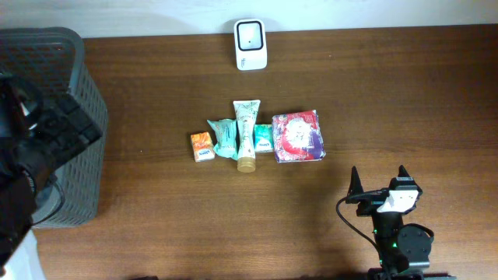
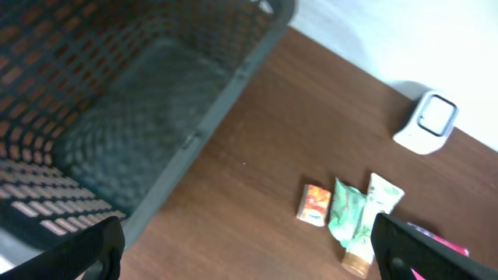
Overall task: Scan the item barcode
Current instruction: 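Place the orange box left of the wipes packet and withdraw, then reach the right gripper to the purple-white tissue pack and grasp it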
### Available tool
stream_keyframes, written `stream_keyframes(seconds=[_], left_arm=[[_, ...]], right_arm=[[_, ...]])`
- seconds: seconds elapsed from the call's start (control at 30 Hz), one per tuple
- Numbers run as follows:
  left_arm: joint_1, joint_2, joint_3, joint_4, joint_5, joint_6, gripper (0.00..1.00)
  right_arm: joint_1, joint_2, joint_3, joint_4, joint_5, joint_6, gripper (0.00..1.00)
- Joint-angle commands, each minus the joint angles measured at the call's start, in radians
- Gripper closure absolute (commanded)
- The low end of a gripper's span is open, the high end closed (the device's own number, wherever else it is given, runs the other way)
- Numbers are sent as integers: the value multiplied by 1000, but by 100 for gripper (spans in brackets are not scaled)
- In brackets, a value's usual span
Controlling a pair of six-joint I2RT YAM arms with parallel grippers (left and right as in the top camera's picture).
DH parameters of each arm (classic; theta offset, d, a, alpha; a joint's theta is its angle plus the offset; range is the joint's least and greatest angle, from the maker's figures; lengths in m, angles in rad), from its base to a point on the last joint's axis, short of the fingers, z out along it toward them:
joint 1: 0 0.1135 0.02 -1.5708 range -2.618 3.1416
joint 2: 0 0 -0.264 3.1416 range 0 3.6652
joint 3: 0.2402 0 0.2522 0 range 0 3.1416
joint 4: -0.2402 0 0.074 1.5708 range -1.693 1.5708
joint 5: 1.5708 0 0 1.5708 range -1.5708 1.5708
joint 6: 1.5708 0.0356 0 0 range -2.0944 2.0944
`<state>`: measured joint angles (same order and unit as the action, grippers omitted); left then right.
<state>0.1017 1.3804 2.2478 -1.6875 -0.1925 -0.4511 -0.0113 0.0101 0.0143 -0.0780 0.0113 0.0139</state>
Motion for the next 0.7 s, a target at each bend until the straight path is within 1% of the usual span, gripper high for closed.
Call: stream_keyframes(seconds=[0.0, 0.27, 0.67], left_arm=[[72, -1, -23, 0, 6, -30, 1], [232, -1, -68, 0, 20, -30, 1], [232, -1, -70, 0, 20, -30, 1]], right_arm=[[4, -6, -9, -3, 8, -6, 1], [5, -6, -9, -3, 8, -6, 1], [4, -6, -9, 1, 20, -6, 1]])
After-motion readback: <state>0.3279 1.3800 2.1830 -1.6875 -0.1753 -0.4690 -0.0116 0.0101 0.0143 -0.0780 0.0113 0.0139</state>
